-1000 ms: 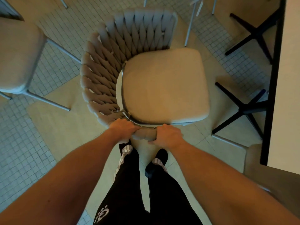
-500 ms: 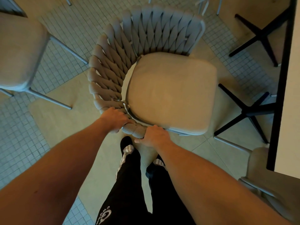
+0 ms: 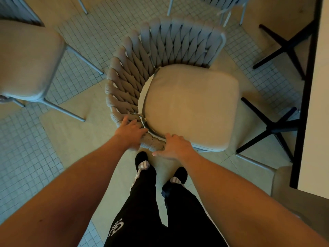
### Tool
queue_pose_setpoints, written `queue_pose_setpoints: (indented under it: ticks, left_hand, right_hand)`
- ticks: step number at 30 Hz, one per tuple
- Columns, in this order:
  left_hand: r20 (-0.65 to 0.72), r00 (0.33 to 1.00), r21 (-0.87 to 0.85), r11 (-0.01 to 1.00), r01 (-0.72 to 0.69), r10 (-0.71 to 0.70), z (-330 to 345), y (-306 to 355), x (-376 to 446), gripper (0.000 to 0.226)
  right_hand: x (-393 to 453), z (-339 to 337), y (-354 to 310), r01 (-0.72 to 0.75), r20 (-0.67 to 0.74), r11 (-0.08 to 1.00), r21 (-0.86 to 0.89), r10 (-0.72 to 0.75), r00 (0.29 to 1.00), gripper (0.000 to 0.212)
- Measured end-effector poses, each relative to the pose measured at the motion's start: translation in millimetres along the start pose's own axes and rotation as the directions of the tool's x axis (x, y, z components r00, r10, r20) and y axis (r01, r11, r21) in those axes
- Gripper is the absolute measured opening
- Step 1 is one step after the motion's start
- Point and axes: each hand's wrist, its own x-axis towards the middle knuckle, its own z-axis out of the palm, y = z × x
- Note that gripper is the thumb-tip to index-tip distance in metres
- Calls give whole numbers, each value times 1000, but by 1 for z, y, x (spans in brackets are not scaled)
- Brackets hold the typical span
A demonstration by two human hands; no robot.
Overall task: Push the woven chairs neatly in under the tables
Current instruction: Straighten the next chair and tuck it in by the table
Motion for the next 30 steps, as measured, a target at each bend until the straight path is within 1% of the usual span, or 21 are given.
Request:
queue_pose_setpoints:
  ticks: [3,7,11,14,16,21,23,26,30]
  left_hand:
    - [-48,998,-84,996,30,-34,-6,-2,-14,81]
    - [-79,990,-242,966,92,-114,-14,-10,-40,83]
    - [-92,982,-320,939,128,-165,-18,-27,-62,76]
    - [-134,968,-412,901,138,-210,-16,-46,-76,64]
    - [-135,961,-454,877,157,-242,-13,-59,-81,59]
    - [-100,966,-440,881,173,-240,2,-102,-93,63]
    - [-94,968,-431,886,171,-233,7,-124,-97,64]
    - [-100,977,-399,907,136,-191,13,-160,-99,65]
    - [-118,985,-372,926,71,-123,8,-189,-98,65]
  right_hand:
    - [-6,-7,-11,25,-34,999,-20,-26,999,94]
    - [-17,-16,-29,73,-69,995,-73,-78,995,95]
    - [-25,-25,-48,90,-94,989,-113,-101,991,94]
    - [-27,-29,-66,77,-98,991,-107,-88,991,87]
    - [-26,-33,-78,70,-103,993,-100,-80,991,84]
    - [-20,-38,-121,55,-106,998,-23,-57,993,90]
    - [-16,-38,-141,48,-111,999,14,-46,993,90]
    - [-7,-41,-174,20,-137,995,95,-7,991,87]
    - [0,-48,-203,-27,-143,988,154,49,988,85]
